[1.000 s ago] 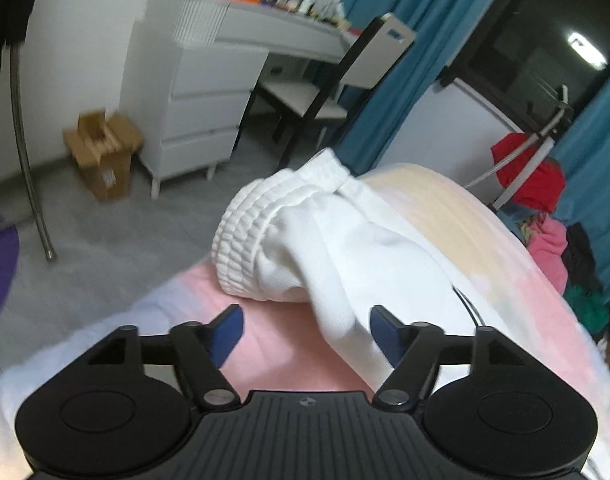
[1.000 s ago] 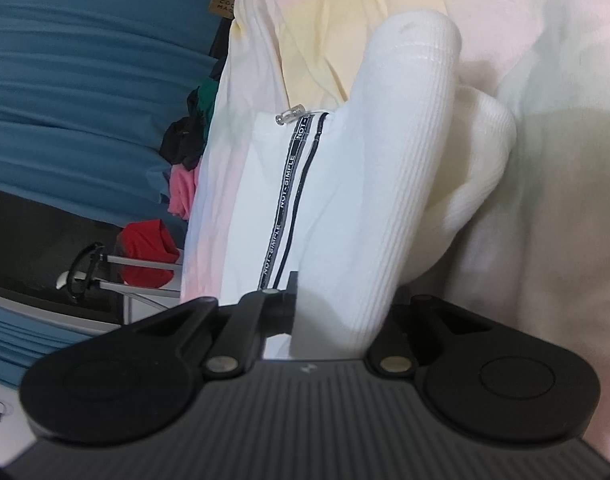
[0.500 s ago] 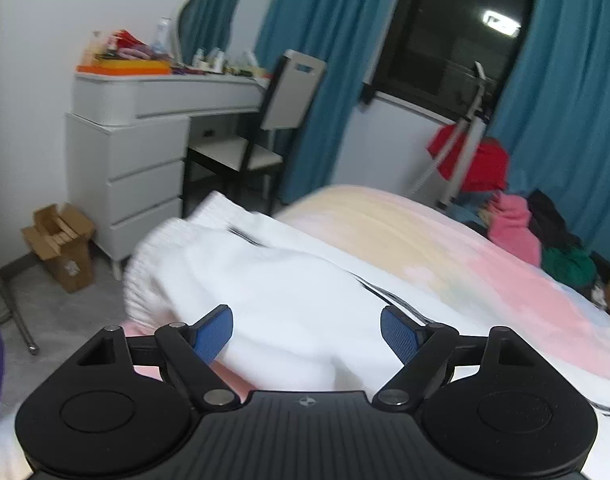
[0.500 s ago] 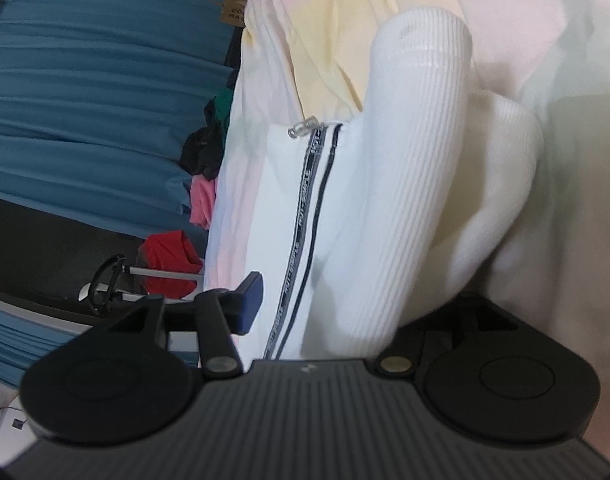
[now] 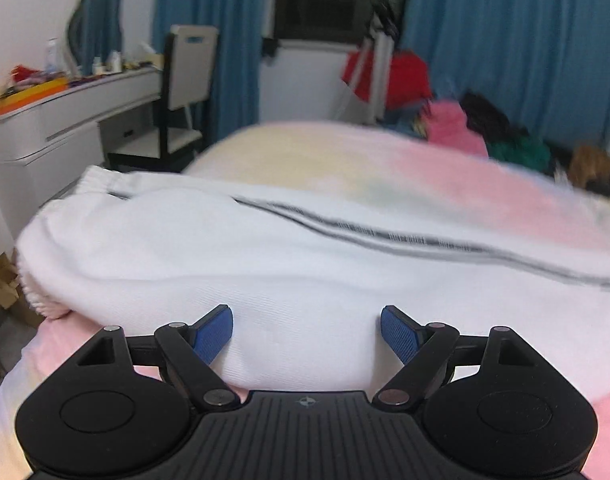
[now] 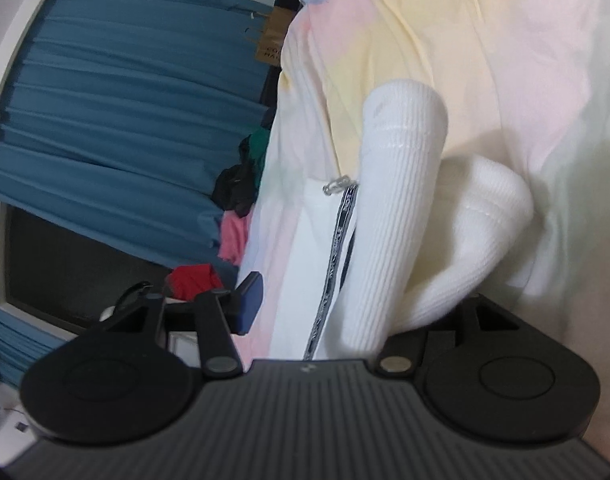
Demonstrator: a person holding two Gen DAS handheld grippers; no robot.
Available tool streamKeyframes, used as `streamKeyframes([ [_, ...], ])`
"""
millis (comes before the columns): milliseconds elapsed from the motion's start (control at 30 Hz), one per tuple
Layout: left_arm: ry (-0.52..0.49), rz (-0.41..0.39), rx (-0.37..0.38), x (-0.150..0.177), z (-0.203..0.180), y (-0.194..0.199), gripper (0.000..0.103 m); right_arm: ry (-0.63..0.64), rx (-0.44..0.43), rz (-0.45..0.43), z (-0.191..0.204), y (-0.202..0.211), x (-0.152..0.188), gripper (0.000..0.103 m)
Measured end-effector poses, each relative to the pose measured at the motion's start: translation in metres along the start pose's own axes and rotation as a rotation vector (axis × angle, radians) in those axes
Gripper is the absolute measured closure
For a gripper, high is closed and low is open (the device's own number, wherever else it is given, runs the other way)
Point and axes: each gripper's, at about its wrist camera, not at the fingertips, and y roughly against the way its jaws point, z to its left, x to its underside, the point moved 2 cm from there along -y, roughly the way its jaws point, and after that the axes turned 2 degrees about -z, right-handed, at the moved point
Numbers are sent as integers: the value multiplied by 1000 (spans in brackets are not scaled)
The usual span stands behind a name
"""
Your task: Fold clothes
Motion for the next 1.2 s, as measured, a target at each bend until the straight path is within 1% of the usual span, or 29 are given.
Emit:
streamKeyframes([
  [67,-12,46,-8,2,0,-14,19,-20,14,4,-4,0,0,46],
  [167,4,110,-19,8,3,-31,17,-42,31,2,-7,-2,0,46],
  [233,8,138,-24,14,4,-39,16,-54,39,4,-6,-5,0,46],
  [400,-11,133,-32,15,3,-40,14,-48,70,5,-5,-11,3,46],
  [567,-25,124,-40,13,1,-36,13,-22,96,10,-6,-17,1,49],
  [667,-40,102,-43,11,-1,-32,13,6,133,8,-7,-19,1,69],
  [700,-45,93,-43,11,-2,-31,13,17,149,7,-7,-20,1,82],
  [733,-51,84,-43,10,-3,-29,13,17,160,5,-8,-20,1,89],
  [833,-68,54,-45,8,-7,-24,13,23,180,-10,-8,-18,0,92],
  [900,-109,4,-38,7,-16,-16,13,52,188,-24,-4,-13,1,92],
  [1000,-167,-59,1,8,-34,-6,13,89,197,-46,3,-8,2,92],
  [1200,-179,-21,20,12,-45,-25,12,181,225,-73,14,-6,2,92],
])
